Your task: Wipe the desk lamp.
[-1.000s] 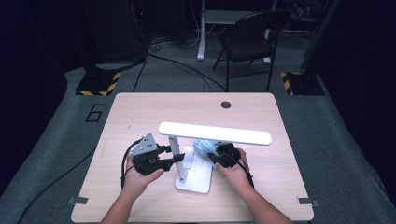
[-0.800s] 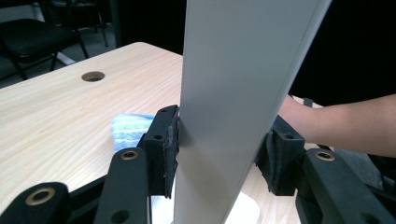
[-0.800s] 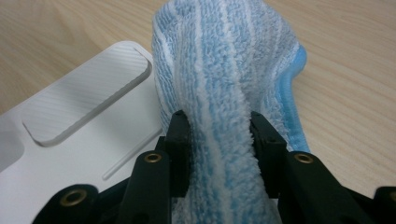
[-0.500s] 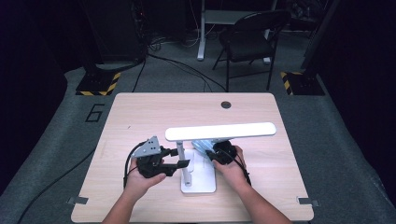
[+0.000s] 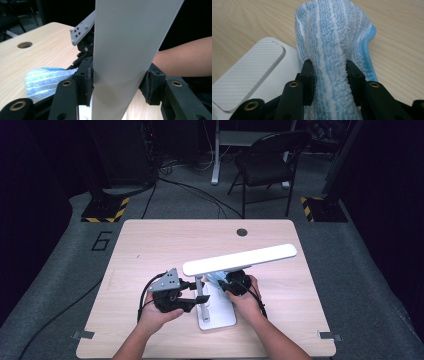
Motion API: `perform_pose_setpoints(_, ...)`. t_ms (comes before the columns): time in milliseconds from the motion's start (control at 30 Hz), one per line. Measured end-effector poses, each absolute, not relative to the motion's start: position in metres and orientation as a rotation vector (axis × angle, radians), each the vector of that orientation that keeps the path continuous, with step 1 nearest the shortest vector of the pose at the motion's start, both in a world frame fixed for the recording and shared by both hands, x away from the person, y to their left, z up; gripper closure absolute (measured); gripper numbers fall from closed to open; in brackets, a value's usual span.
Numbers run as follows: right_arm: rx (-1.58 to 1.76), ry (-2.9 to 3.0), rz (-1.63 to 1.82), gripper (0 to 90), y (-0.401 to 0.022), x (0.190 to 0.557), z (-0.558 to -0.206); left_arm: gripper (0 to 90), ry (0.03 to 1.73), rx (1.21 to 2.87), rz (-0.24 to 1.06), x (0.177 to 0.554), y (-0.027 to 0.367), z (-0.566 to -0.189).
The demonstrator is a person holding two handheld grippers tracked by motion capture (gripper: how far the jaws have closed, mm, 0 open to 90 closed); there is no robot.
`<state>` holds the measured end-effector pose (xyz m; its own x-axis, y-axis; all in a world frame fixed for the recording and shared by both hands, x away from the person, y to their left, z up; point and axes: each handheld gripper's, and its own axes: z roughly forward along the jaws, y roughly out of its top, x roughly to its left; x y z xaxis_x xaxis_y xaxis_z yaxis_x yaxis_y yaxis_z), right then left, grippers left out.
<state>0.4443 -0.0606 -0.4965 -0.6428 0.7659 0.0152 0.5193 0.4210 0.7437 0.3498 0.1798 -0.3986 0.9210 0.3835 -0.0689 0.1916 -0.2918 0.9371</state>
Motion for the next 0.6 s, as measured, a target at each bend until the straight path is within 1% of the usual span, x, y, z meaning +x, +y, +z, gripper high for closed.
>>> perform_pose_setpoints(200, 1.139, 2.344, 1.070, 65.5, -0.063, 0.448, -0.494, 52.8, 0.430, 1.881, 0.270, 0.345, 0.176, -0.399)
perform_pose_setpoints(467, 1.191, 2.292, 1.036, 65.5, -0.074, 0.455, -0.491, 52.9, 0.471, 1.877, 0.318, 0.346, 0.177, -0.399)
perform_pose_setpoints(600, 1.229, 2.278, 1.012, 65.3, -0.078, 0.457, -0.493, 53.0, 0.518, 1.858, 0.336, 0.347, 0.177, -0.399)
